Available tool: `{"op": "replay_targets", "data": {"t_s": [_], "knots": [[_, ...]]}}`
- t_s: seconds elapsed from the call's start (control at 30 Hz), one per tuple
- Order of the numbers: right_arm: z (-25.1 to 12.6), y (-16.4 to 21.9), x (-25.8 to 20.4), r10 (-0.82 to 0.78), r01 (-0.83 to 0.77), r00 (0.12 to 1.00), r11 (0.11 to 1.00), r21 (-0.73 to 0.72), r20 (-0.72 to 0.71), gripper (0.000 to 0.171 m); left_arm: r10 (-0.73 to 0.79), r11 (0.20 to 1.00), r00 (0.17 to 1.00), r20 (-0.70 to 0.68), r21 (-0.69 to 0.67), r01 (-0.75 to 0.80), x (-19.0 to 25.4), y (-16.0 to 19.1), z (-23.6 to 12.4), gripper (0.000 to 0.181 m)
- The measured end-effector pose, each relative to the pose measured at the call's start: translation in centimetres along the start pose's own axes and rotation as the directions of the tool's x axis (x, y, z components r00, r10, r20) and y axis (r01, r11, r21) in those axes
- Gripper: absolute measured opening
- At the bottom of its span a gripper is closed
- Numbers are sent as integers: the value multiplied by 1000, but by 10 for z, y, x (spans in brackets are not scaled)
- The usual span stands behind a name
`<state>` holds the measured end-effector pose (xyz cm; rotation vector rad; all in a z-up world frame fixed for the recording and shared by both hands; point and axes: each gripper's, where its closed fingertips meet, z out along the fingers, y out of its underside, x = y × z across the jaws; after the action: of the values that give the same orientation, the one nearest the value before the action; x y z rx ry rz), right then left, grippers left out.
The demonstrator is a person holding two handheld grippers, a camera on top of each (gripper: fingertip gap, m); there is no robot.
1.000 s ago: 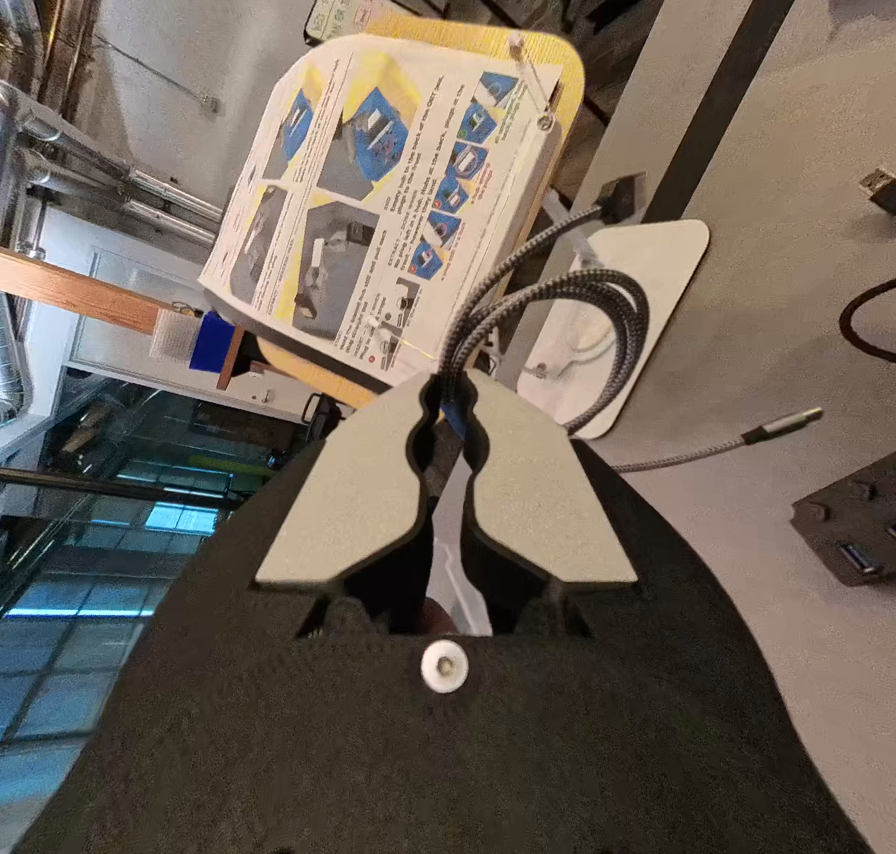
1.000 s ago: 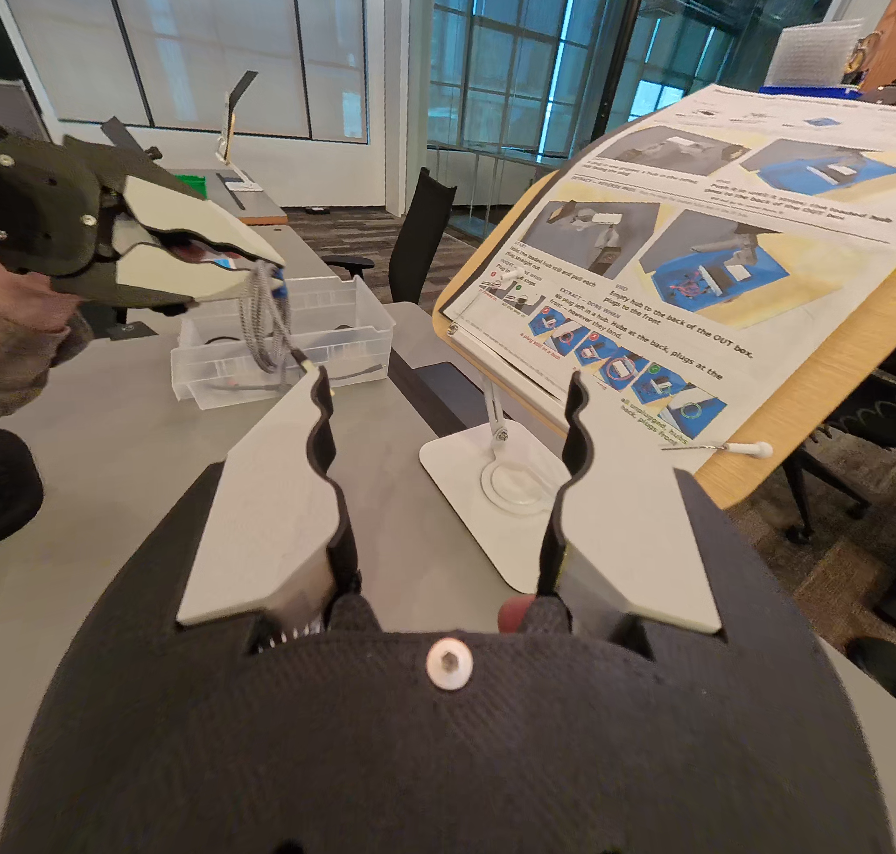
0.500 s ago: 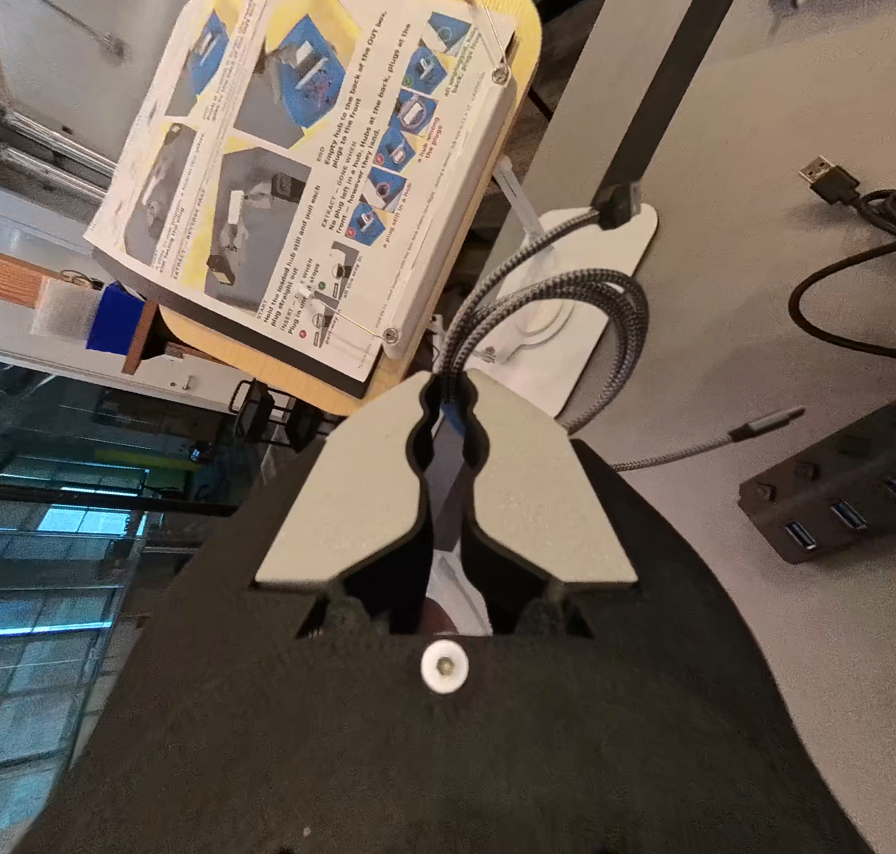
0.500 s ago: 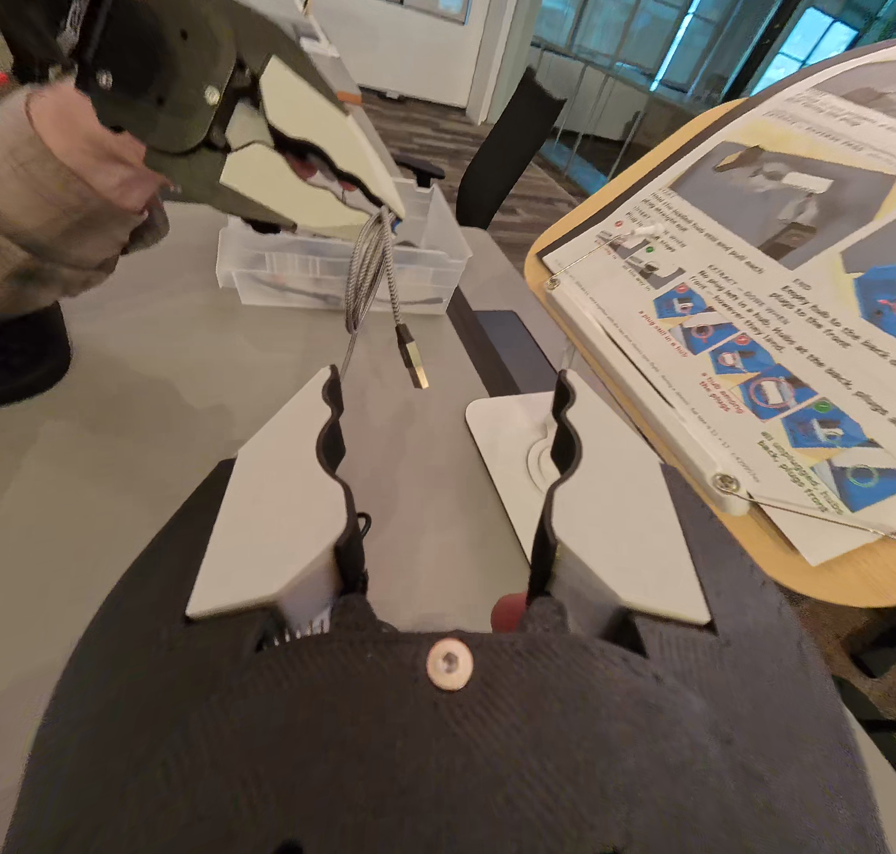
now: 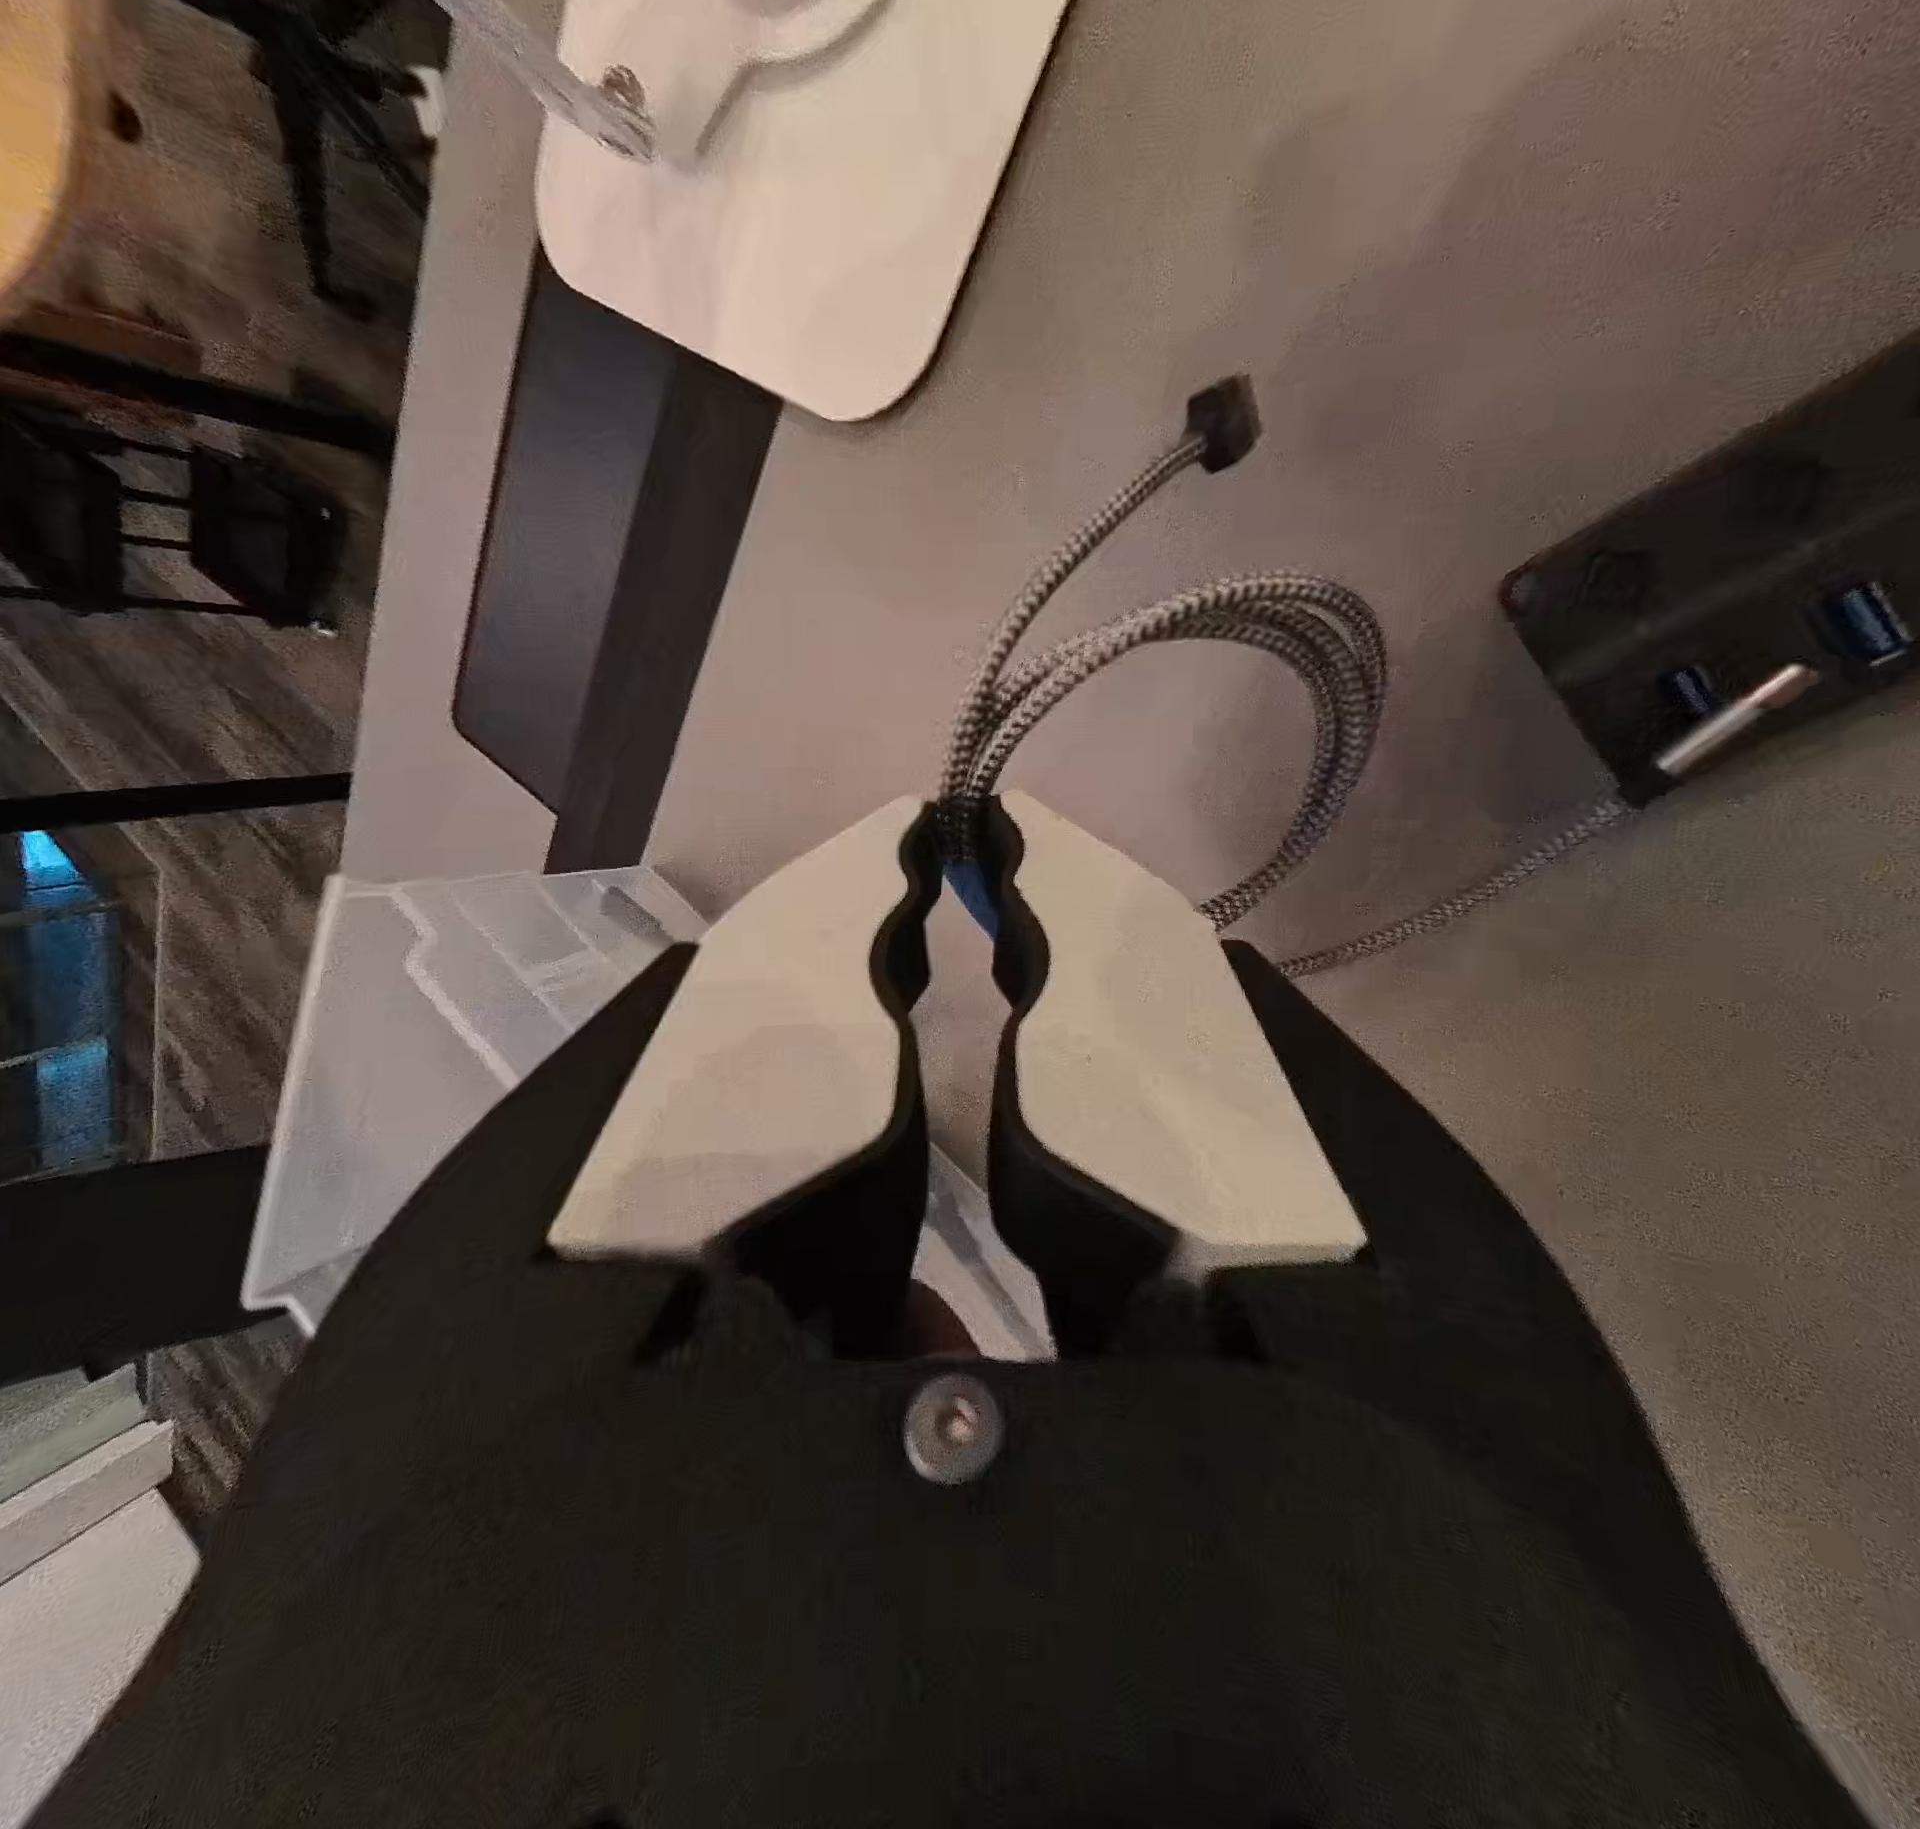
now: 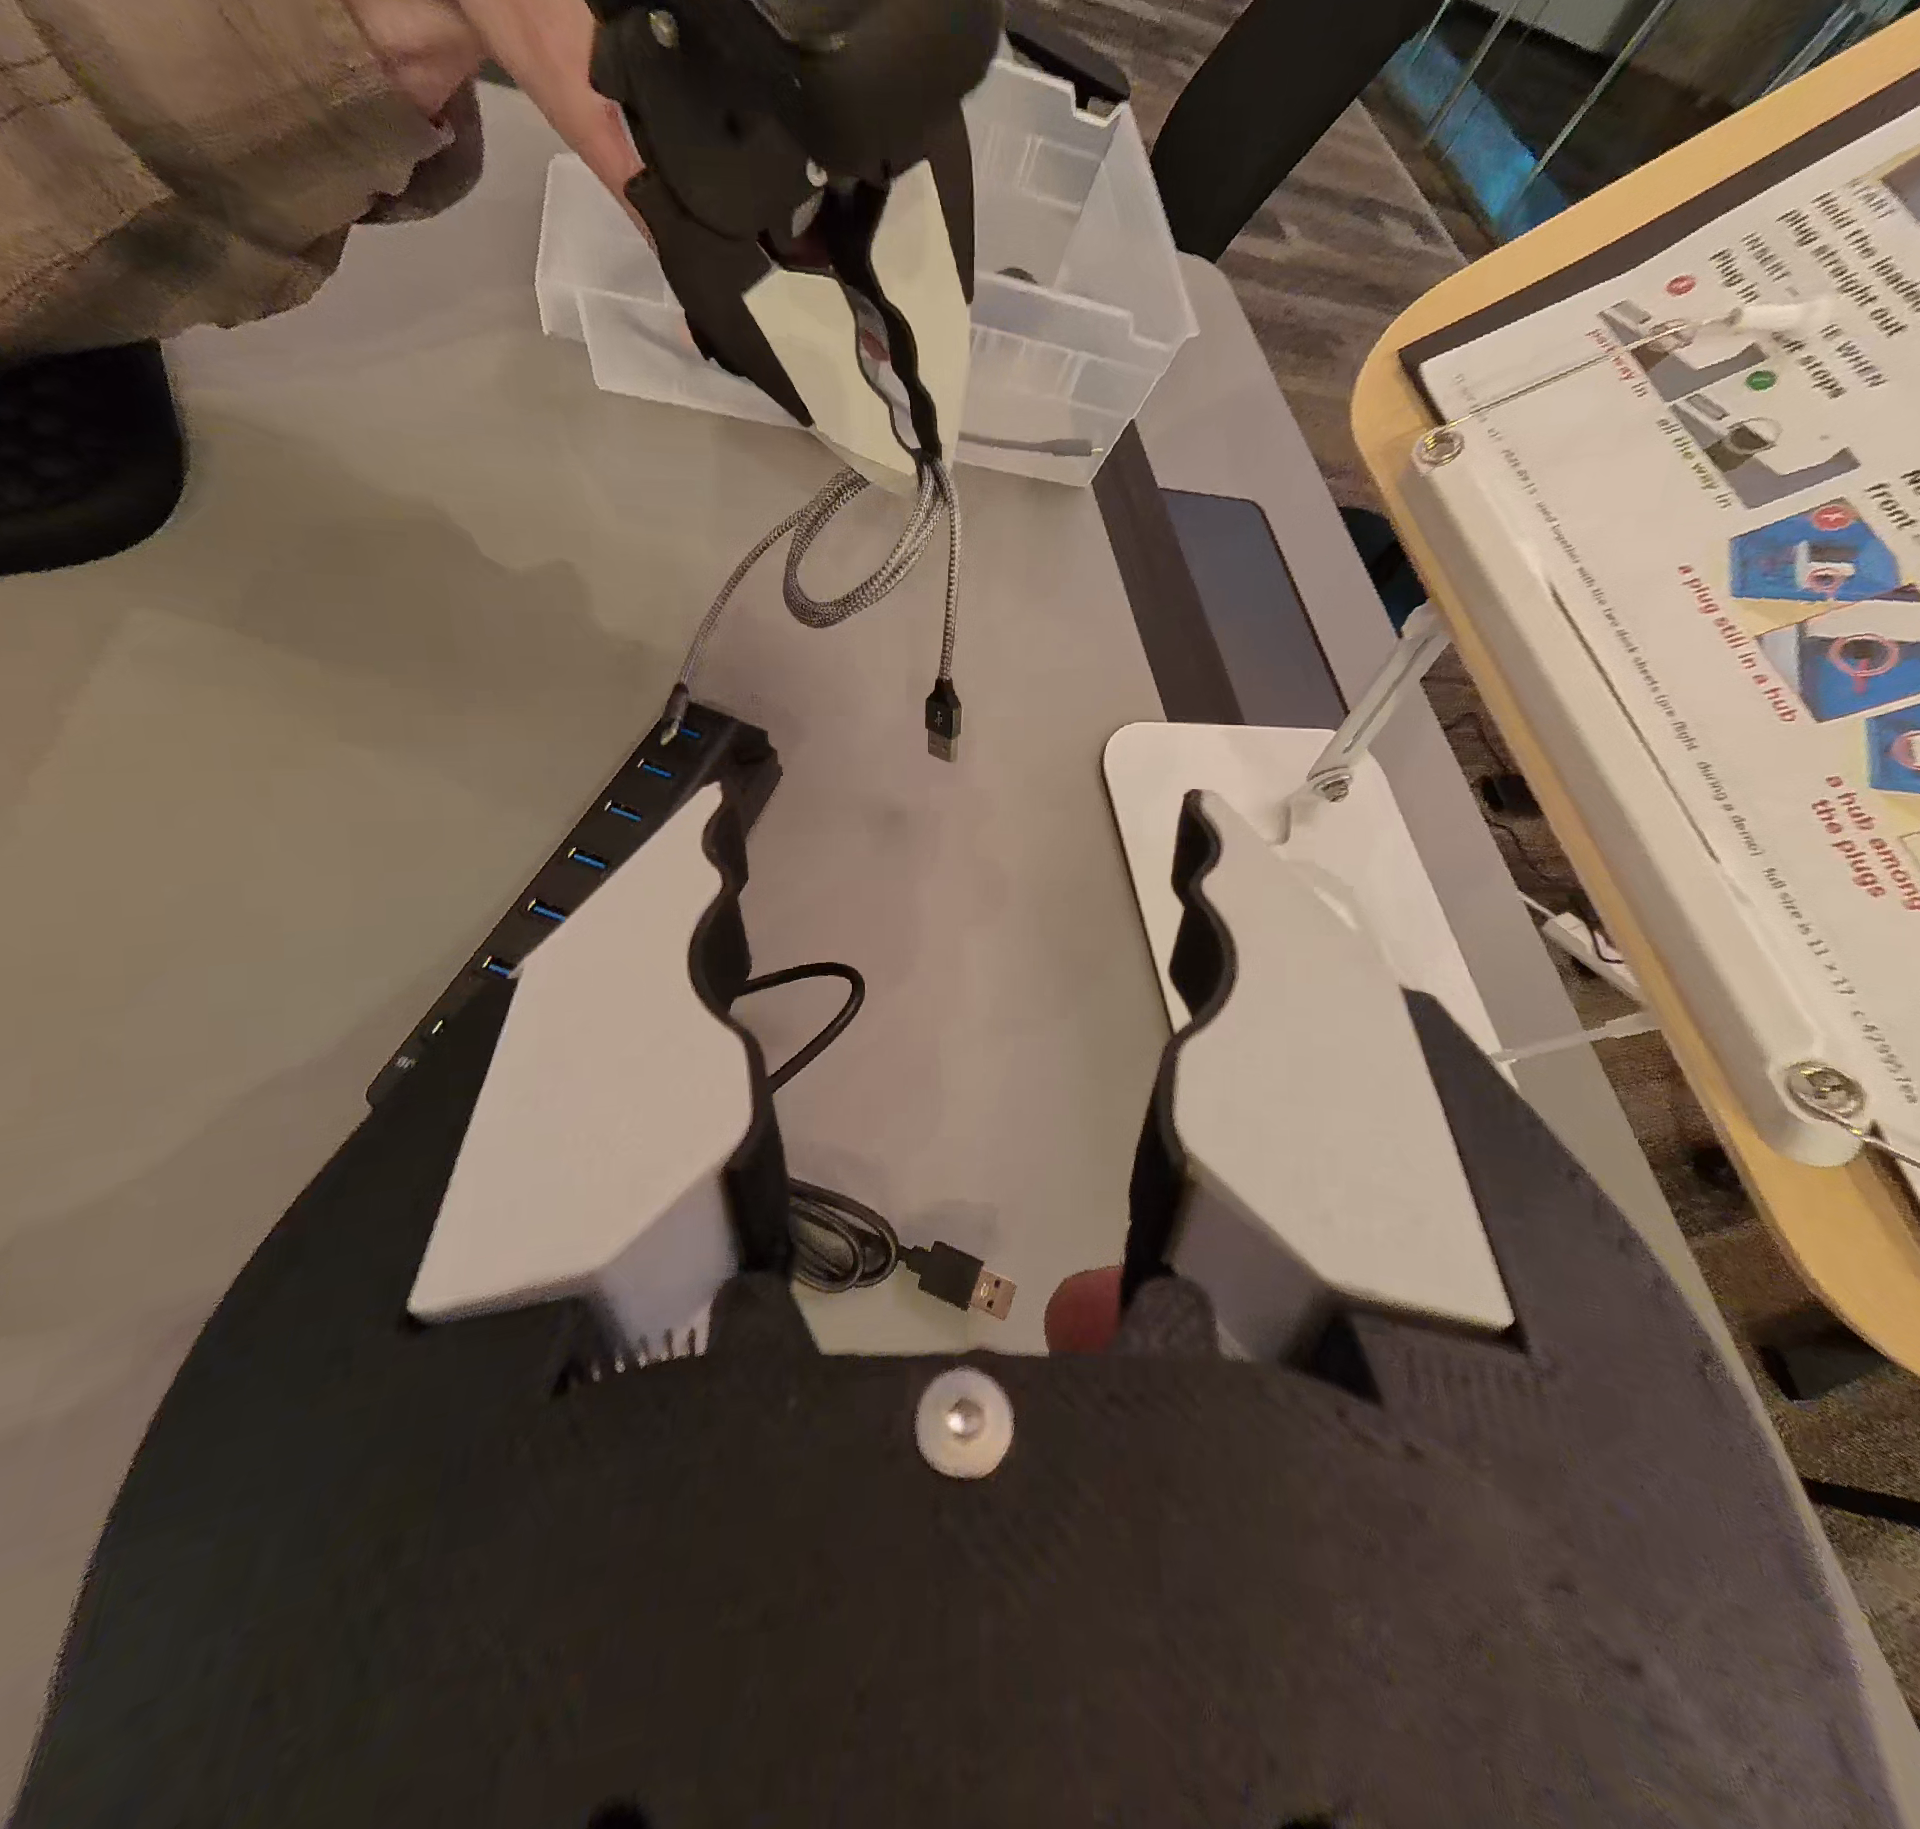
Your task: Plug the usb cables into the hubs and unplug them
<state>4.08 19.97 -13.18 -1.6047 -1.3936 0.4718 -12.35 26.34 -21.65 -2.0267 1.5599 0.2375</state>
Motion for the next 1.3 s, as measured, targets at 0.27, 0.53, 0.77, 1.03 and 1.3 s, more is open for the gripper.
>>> {"op": "replay_targets", "data": {"t_s": [0.27, 0.53, 0.77, 1.03, 1.3], "knots": [[11, 15, -8, -2, 5, 999, 998, -63, 43, 82, 9, 988, 995, -102, -150, -24, 23, 27, 41, 24], [2, 13, -3, 8, -7, 1000, 999, -48, 29, 84, 142, 988, 980, -139, 88, -130, 41, -16, 8, 75], [-11, 9, 3, 21, -21, 1000, 1000, -19, 12, 84, 523, 849, 798, -300, 268, -455, 149, -60, -5, 82], [-15, 6, 2, 17, -17, 1000, 1000, -8, 15, 83, 593, 804, 742, -313, 280, -524, 177, -70, 16, 57], [-24, -6, -4, 25, -30, 998, 997, 73, 64, 85, 473, 846, 822, -317, 424, -324, 154, -91, 10, 56]]}}
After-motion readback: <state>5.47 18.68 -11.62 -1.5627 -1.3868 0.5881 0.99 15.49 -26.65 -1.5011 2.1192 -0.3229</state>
